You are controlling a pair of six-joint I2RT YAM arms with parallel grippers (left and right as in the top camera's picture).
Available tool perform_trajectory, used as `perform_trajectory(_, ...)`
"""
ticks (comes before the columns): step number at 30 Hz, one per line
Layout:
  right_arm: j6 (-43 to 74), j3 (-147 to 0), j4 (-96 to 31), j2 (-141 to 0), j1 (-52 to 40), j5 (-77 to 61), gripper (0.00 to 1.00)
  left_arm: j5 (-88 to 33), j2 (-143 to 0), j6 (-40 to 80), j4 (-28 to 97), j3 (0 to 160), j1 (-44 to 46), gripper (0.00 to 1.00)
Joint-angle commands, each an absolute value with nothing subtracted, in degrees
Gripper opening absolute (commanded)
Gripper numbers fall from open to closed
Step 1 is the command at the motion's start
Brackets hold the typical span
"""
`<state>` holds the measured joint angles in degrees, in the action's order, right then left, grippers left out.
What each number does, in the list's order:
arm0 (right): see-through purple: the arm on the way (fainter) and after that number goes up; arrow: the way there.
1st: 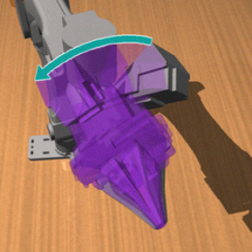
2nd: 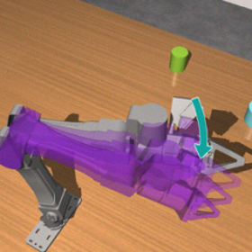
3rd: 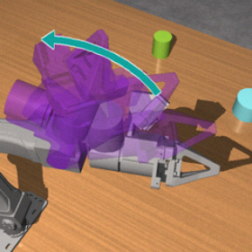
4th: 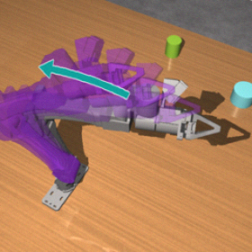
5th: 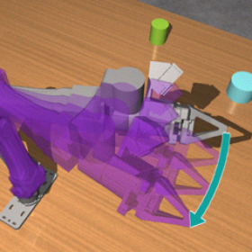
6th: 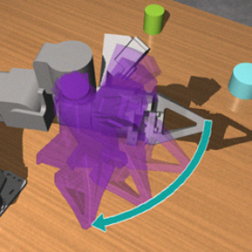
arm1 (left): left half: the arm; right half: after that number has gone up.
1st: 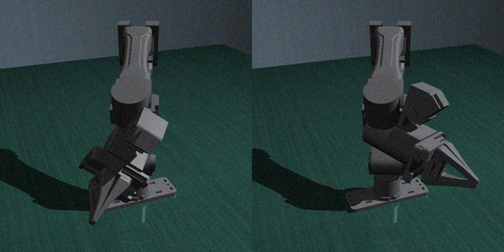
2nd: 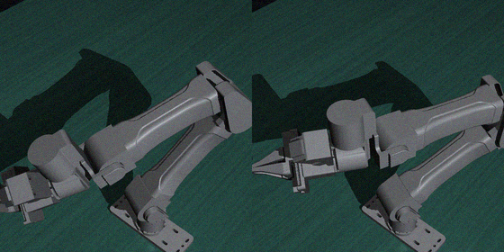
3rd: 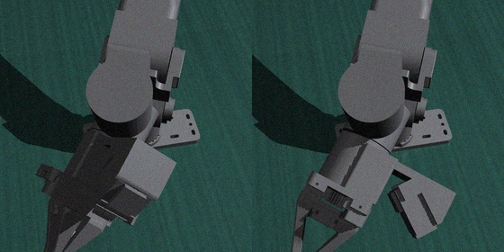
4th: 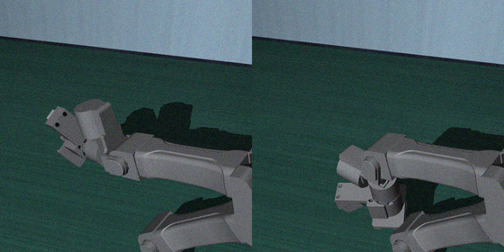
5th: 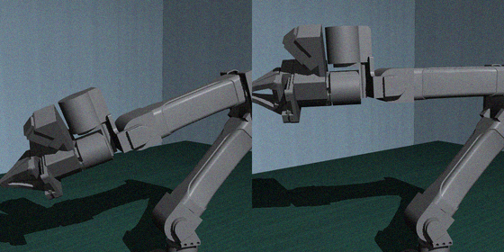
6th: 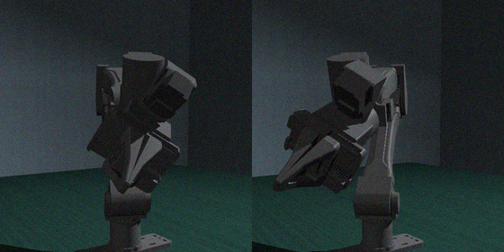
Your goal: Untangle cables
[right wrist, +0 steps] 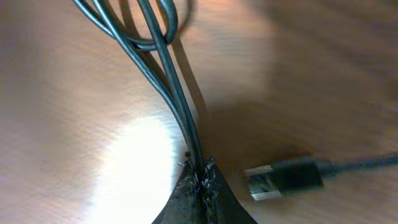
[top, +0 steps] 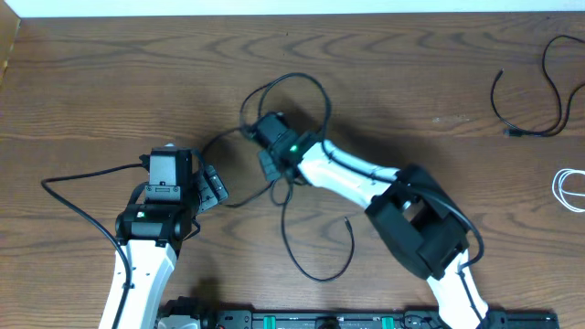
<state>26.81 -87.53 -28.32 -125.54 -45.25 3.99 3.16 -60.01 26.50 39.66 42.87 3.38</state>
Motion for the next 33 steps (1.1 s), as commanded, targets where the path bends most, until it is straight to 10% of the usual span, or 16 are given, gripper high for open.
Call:
perform_trajectory(1,28.6,-85.2,-31.6,-127.4,-40.5,5.4,0.01,3.7,-60.1,25.4,39.9,43.2,3.1,0.93)
perform_trajectory(12,22.4,-85.4,-39.3,-124.9,-30.1,4.3,0.01,3.7,-60.2,25.4,39.9,43.2,3.1,0.93)
perform_trajectory(16,22.2,-85.4,-40.9,-122.8,-27.5,4.3,0.56,3.7,-60.2,25.4,39.9,43.2,3.1,0.93)
perform_trajectory(23,22.2,-85.4,-42.6,-121.0,-26.3,4.2,0.95,3.7,-60.2,25.4,39.9,43.2,3.1,0.93)
perform_trajectory(33,23.3,-85.4,-40.5,-121.1,-26.5,4.1,0.99,3.7,-60.2,25.4,39.9,43.2,3.1,0.93)
